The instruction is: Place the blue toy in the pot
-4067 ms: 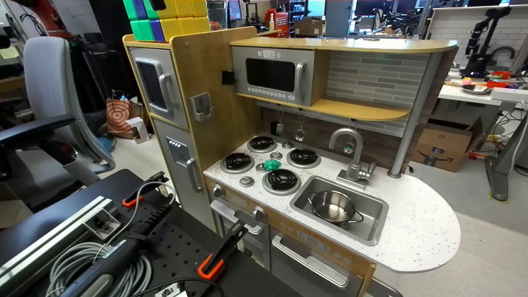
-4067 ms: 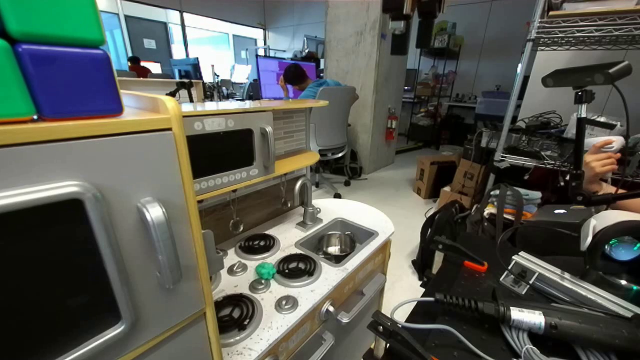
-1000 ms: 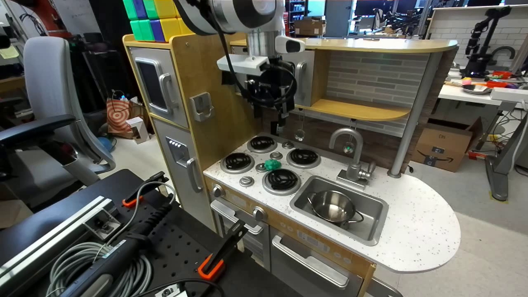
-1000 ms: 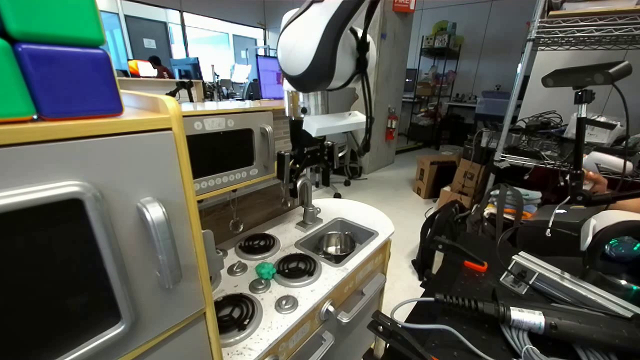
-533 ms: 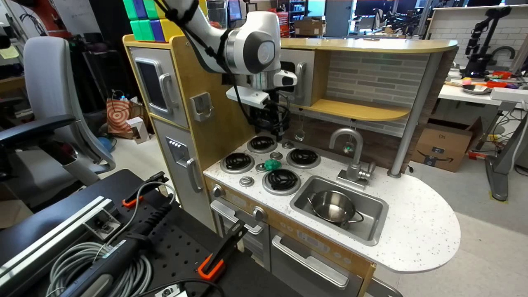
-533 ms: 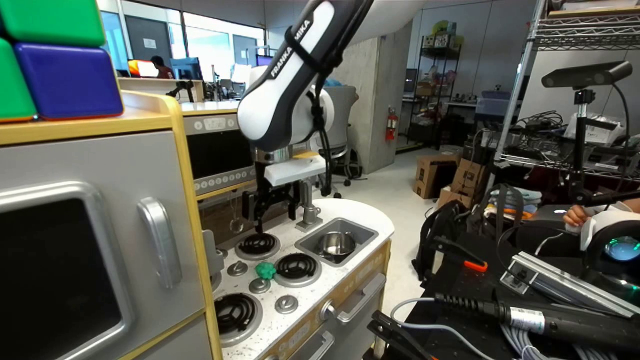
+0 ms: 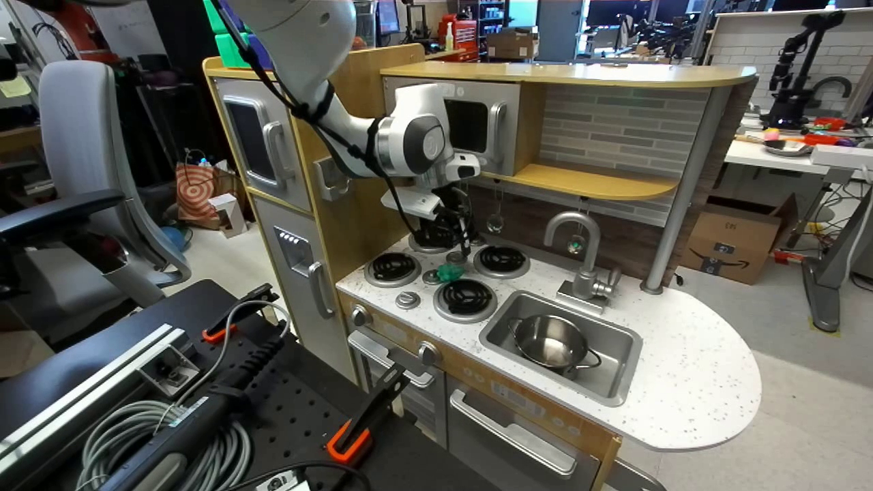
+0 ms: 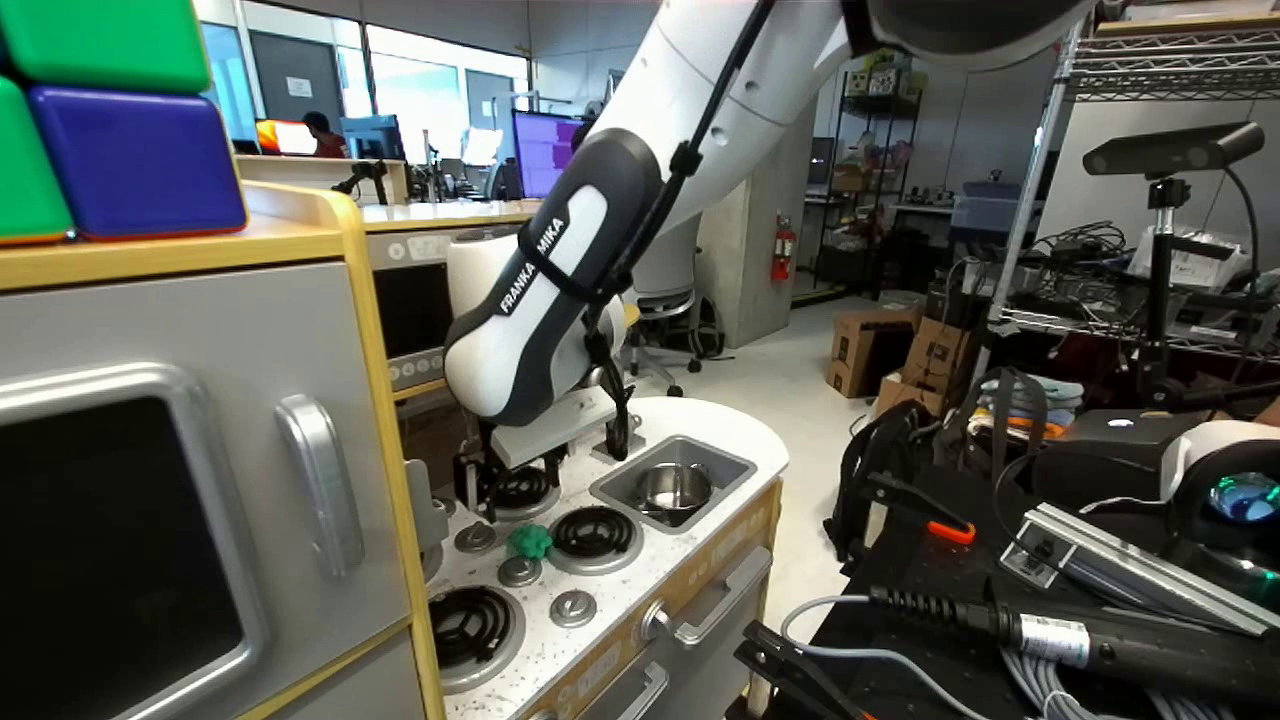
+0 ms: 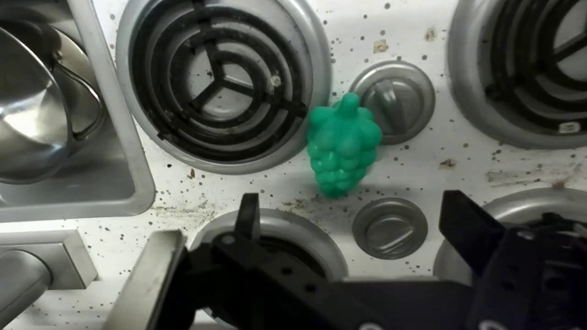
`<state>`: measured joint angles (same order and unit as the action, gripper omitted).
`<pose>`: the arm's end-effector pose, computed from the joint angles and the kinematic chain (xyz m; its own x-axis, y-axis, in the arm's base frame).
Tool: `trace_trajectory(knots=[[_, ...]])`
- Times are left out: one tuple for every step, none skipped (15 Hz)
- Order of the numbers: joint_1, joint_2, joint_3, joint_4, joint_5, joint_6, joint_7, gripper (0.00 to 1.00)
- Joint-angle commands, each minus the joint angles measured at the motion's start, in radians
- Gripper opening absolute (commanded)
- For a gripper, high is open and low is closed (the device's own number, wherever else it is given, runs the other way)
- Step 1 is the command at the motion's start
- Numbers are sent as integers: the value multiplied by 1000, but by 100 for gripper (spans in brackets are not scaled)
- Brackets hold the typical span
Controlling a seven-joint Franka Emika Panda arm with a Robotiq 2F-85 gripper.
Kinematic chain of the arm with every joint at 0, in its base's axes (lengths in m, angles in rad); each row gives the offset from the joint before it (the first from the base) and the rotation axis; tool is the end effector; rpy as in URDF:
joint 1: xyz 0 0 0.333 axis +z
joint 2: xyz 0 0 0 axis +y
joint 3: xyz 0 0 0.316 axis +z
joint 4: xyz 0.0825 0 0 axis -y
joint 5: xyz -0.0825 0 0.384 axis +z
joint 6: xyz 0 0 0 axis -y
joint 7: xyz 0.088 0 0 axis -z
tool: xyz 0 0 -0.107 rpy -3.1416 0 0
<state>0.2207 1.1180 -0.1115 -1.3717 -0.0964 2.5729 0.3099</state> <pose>0.7102 0.0955 0.0455 0.9918 -0.0466 0.1192 -0.0619 -0.9899 0.1276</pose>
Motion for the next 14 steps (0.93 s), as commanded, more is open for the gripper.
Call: trace_trajectory(knots=[[33, 117, -61, 123, -20, 10, 46, 100], [34, 131, -64, 137, -17, 4, 48, 100], [37, 141, -70, 146, -18, -3, 50, 100], [37, 151, -68, 157, -15, -5, 47, 100], [36, 162, -69, 171, -14, -5, 46, 100], [37, 169, -68, 185, -14, -12, 44, 100], [35, 172, -61, 192, -12, -8, 36, 100], [22, 136, -46, 130, -2, -2, 23, 100], [22, 139, -45, 133, -2, -2, 23, 100], [22, 139, -45, 132, -2, -2, 23, 100], [22, 139, -45, 131, -2, -2, 23, 100], [17, 134, -36, 127, 2, -17, 14, 100], [11, 127, -24, 120, 7, -38, 2, 100], [13, 129, -26, 118, 4, -35, 1, 100]])
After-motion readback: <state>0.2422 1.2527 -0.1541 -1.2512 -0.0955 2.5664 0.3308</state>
